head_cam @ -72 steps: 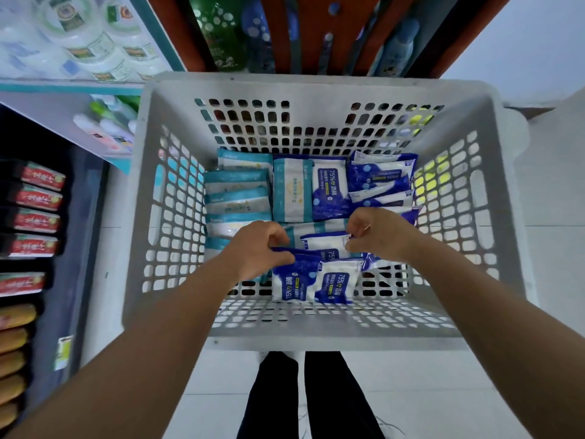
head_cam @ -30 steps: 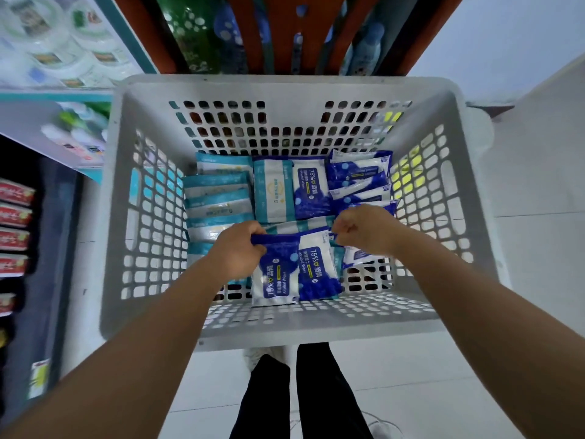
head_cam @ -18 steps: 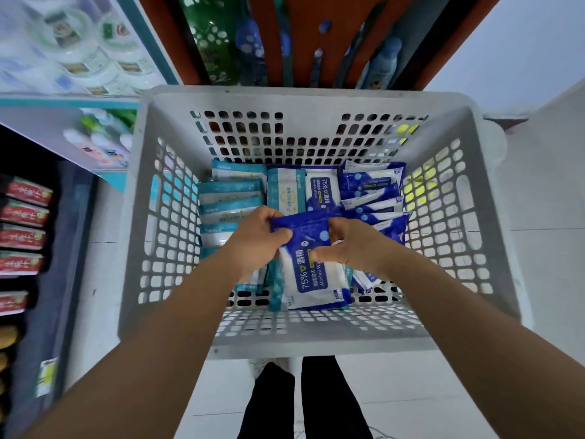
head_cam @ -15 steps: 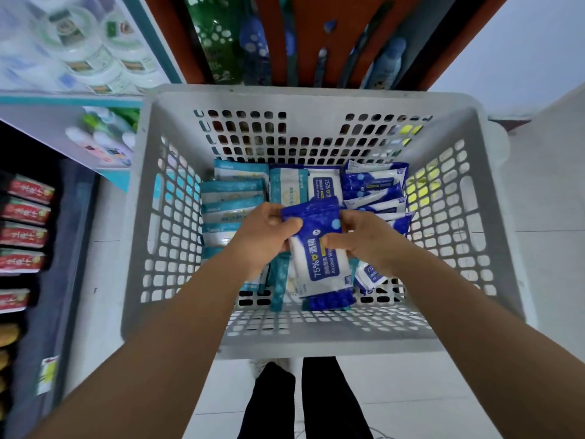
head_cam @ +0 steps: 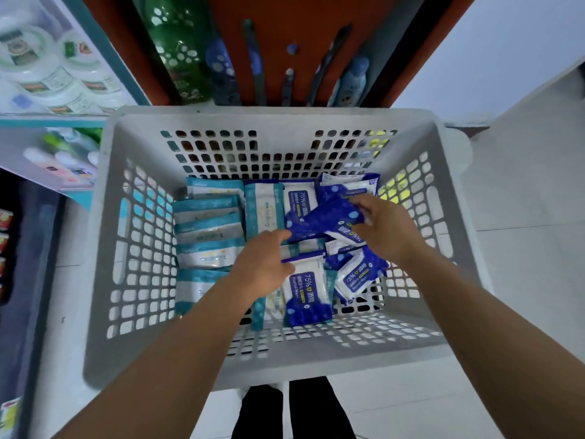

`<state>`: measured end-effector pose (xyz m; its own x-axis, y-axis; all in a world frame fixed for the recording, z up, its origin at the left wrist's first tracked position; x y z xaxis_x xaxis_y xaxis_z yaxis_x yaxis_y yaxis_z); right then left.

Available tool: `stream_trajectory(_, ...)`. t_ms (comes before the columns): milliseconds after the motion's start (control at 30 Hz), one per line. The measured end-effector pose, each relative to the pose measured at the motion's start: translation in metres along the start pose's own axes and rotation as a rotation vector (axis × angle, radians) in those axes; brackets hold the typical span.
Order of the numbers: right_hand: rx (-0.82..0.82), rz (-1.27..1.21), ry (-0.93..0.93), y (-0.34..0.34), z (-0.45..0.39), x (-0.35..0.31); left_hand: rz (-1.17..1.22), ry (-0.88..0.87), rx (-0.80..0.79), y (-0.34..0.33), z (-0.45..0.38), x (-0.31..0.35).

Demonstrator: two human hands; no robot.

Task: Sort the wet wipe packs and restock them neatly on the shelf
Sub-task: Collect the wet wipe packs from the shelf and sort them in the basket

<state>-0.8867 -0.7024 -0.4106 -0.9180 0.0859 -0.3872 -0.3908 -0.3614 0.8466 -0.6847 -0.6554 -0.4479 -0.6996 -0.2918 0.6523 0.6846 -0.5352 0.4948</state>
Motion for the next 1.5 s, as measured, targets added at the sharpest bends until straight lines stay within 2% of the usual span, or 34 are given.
stream_trajectory(67, -0.024, 0.194, 0.057, -0.003, -0.002, 0.015, -0.110, -0.014, -0.051, -0.008, 0.000, -0.003)
stream_trajectory(167, -0.264, 0.502, 0.117, -0.023, -0.004, 0.033, -0.164, -0.022, -0.059, -0.017, -0.001, -0.007)
stream_trajectory(233, -0.394, 0.569, 0.137, -0.039, -0.001, 0.040, -0.174, -0.020, -0.036, -0.019, -0.003, -0.008)
stream_trajectory(367, -0.476, 0.571, 0.154, -0.064, 0.003, 0.049, -0.171, -0.013, -0.021, -0.023, -0.006, -0.010)
stream_trajectory(433, -0.494, 0.501, 0.104, -0.065, 0.002, 0.045, -0.149, 0.010, -0.022, -0.022, -0.005, -0.013)
stream_trajectory(500, -0.496, 0.298, 0.055, -0.059, 0.002, 0.033, -0.137, 0.023, -0.024, -0.021, -0.005, -0.015)
stream_trajectory(600, -0.507, 0.063, 0.102, -0.052, 0.007, 0.005, -0.140, 0.024, -0.033, -0.019, -0.005, -0.014)
stream_trajectory(767, -0.581, 0.058, 0.111, -0.070, 0.014, -0.015, -0.074, 0.018, -0.003, -0.017, -0.004, -0.012)
stream_trajectory(833, -0.586, 0.027, 0.066, -0.076, 0.016, -0.016, 0.027, 0.027, 0.010, -0.015, -0.005, -0.013)
stream_trajectory(933, -0.495, -0.124, -0.023, -0.071, 0.015, -0.014, 0.251, 0.053, 0.092, -0.008, -0.008, -0.008)
stream_trajectory(1000, -0.401, -0.145, -0.019, -0.060, 0.010, -0.015, 0.290, 0.030, 0.145, -0.004, -0.013, 0.000)
stream_trajectory(1133, -0.256, -0.085, 0.027, -0.036, 0.000, -0.012, 0.185, -0.037, 0.214, 0.002, -0.022, 0.013)
stream_trajectory(1200, -0.162, 0.026, 0.045, -0.022, -0.006, -0.002, 0.064, -0.064, 0.186, 0.000, -0.023, 0.011)
stream_trajectory(1233, -0.167, 0.092, 0.044, -0.017, -0.007, 0.004, -0.005, -0.061, 0.151, -0.002, -0.022, 0.008)
stream_trajectory(1367, -0.469, 0.489, 0.071, -0.027, -0.001, 0.026, -0.203, -0.006, 0.034, -0.011, -0.018, -0.010)
stream_trajectory(1433, -0.556, 0.522, 0.101, -0.037, 0.004, 0.029, -0.260, -0.007, 0.006, -0.016, -0.017, -0.017)
stream_trajectory(1500, -0.548, 0.421, 0.133, -0.041, 0.005, 0.023, -0.270, -0.007, 0.000, -0.017, -0.015, -0.022)
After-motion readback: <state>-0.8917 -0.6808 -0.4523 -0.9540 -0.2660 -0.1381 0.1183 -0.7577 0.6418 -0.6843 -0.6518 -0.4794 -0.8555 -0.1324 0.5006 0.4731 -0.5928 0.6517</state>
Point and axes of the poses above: each hand's wrist, its own z-axis away from the middle knuckle, its own y-axis out of the back of the hand, x = y × z, the point moved 4 cm from there along -z, towards the middle knuckle, and after that the axes turned 7 degrees about z, right-handed, at the moved point
